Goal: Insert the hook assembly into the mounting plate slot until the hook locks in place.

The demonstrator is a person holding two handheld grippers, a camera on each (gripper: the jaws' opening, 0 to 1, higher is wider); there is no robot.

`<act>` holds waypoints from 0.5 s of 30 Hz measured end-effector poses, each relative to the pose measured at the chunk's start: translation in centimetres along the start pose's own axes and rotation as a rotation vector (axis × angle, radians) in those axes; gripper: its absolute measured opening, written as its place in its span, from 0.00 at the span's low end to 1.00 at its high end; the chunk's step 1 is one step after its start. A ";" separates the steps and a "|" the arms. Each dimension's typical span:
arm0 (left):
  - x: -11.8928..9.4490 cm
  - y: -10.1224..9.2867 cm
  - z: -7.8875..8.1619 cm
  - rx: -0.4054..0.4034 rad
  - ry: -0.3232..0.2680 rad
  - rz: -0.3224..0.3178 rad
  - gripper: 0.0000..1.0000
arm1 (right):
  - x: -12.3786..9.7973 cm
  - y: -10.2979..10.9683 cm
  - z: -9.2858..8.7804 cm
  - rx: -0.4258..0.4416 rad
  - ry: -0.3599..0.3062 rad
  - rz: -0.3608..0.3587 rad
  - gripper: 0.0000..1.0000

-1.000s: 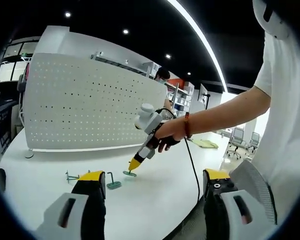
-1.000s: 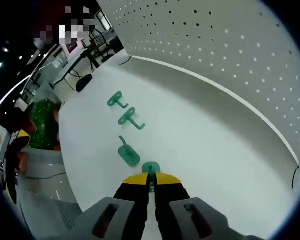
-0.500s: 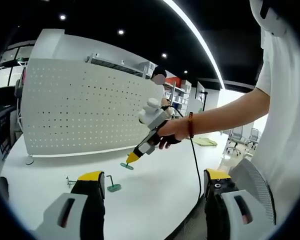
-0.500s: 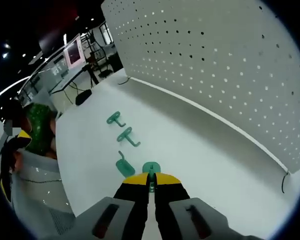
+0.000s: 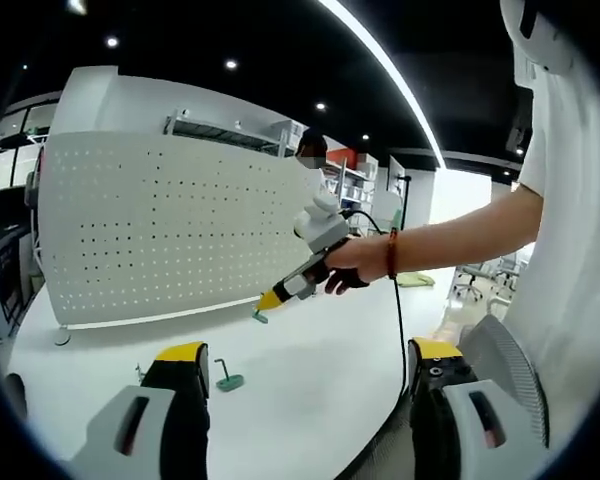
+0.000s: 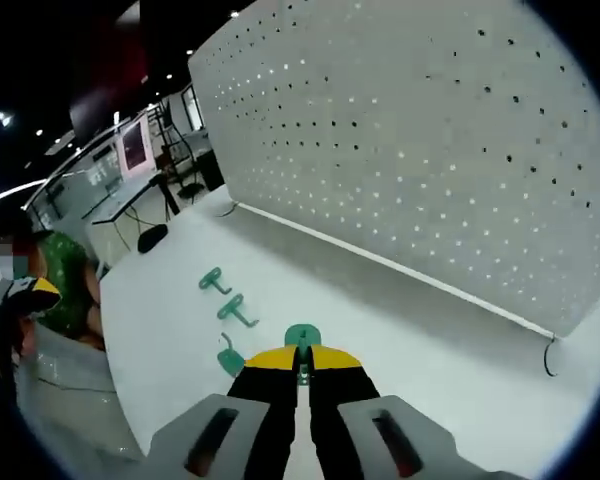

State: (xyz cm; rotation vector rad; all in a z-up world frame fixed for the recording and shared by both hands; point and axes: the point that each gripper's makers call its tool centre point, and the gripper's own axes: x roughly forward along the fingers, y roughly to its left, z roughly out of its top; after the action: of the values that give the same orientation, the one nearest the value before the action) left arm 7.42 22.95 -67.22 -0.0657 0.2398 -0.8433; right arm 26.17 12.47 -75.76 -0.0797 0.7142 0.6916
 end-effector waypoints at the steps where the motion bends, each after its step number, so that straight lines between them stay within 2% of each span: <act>1: 0.1 0.0 0.1 0.004 0.001 0.001 0.84 | -0.2 -0.3 0.4 0.003 -0.018 -0.007 0.01; 5: 0.2 -0.3 0.7 0.018 -0.001 0.003 0.85 | -1.0 -1.0 1.5 0.012 -0.079 -0.036 0.01; 9: 0.2 -0.9 1.6 0.015 -0.029 -0.015 0.86 | -1.5 -1.5 2.3 -0.002 -0.114 -0.057 0.01; 13: 0.5 -1.3 1.9 0.034 -0.019 -0.015 0.86 | -2.1 -1.9 3.1 -0.026 -0.149 -0.087 0.01; 15: 0.6 -1.5 1.9 0.040 -0.016 -0.012 0.86 | -2.4 -2.0 3.8 -0.010 -0.180 -0.079 0.01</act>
State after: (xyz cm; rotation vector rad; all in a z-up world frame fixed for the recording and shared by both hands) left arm 7.10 21.44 -65.23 -0.0368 0.2073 -0.8584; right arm 28.32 10.68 -71.69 -0.0539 0.5318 0.6184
